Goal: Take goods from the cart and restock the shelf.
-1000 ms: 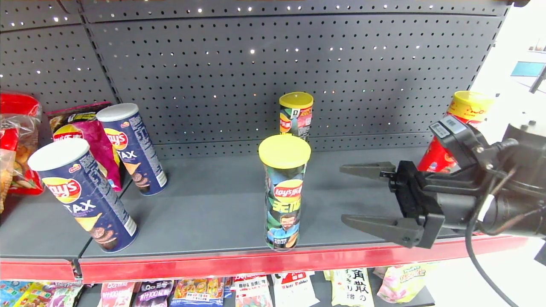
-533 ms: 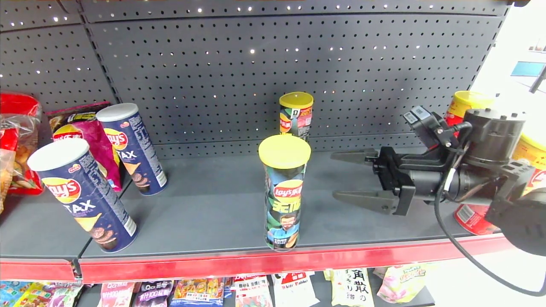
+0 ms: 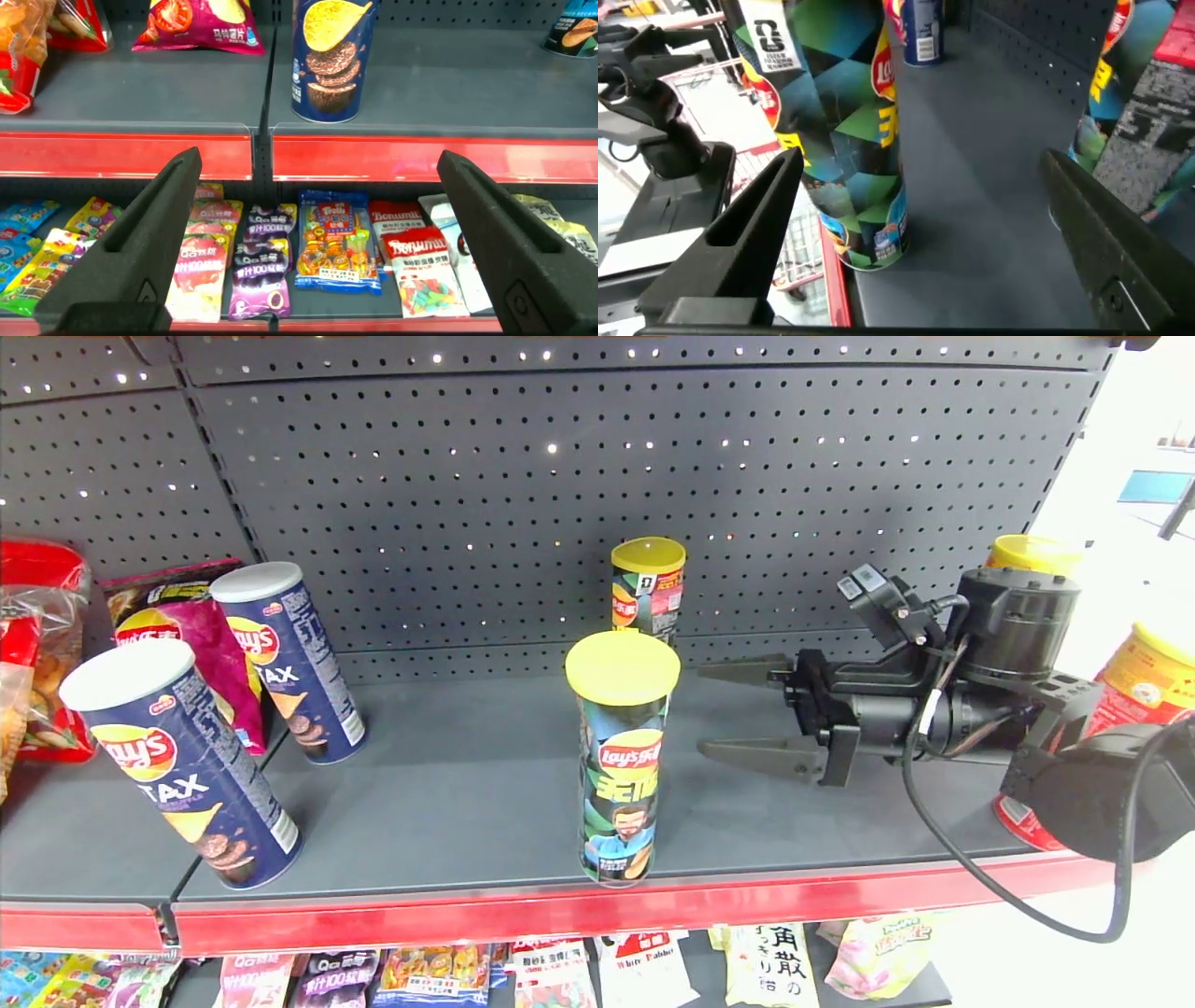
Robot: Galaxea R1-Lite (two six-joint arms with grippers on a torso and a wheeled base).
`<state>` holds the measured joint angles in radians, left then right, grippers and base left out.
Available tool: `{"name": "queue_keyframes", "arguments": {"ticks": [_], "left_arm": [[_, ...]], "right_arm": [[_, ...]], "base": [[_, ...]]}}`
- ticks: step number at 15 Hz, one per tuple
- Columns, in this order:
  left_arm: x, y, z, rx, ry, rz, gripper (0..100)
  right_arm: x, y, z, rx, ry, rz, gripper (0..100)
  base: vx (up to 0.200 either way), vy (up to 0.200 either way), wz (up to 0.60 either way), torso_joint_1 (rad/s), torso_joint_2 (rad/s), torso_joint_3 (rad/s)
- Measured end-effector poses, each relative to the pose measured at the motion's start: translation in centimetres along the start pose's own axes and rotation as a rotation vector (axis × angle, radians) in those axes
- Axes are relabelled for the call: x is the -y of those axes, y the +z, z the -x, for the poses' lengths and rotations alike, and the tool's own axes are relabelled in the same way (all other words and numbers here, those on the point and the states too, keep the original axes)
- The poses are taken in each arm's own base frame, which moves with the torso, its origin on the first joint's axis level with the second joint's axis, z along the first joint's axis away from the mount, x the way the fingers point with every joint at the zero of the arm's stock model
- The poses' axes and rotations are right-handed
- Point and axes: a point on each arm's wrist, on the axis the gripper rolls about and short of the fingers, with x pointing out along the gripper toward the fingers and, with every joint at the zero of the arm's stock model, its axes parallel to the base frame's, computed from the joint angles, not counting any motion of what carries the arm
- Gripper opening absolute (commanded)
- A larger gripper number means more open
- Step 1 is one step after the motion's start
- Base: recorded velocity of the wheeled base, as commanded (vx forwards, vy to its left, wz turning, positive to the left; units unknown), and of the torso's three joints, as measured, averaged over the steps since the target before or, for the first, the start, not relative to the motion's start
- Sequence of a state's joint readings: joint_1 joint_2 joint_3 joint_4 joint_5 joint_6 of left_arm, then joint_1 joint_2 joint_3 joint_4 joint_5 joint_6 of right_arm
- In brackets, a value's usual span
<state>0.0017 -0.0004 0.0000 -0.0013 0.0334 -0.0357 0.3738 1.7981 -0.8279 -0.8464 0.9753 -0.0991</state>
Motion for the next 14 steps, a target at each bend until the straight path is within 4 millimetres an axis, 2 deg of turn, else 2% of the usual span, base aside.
{"name": "queue_keyframes", "arguments": {"ticks": [4, 14], "left_arm": [[0.0, 0.0, 0.0, 0.0, 0.0, 0.0, 100], [0.0, 0.0, 0.0, 0.0, -0.001, 0.0, 100]], "right_arm": [[0.1, 0.5, -1.0, 0.013, 0.03, 0.016, 100], [-1.4, 1.0, -2.4, 0.019, 0.087, 0.027, 100]], "base": [[0.0, 0.0, 0.0, 0.0, 0.0, 0.0], [0.0, 0.0, 0.0, 0.0, 0.0, 0.0]]}}
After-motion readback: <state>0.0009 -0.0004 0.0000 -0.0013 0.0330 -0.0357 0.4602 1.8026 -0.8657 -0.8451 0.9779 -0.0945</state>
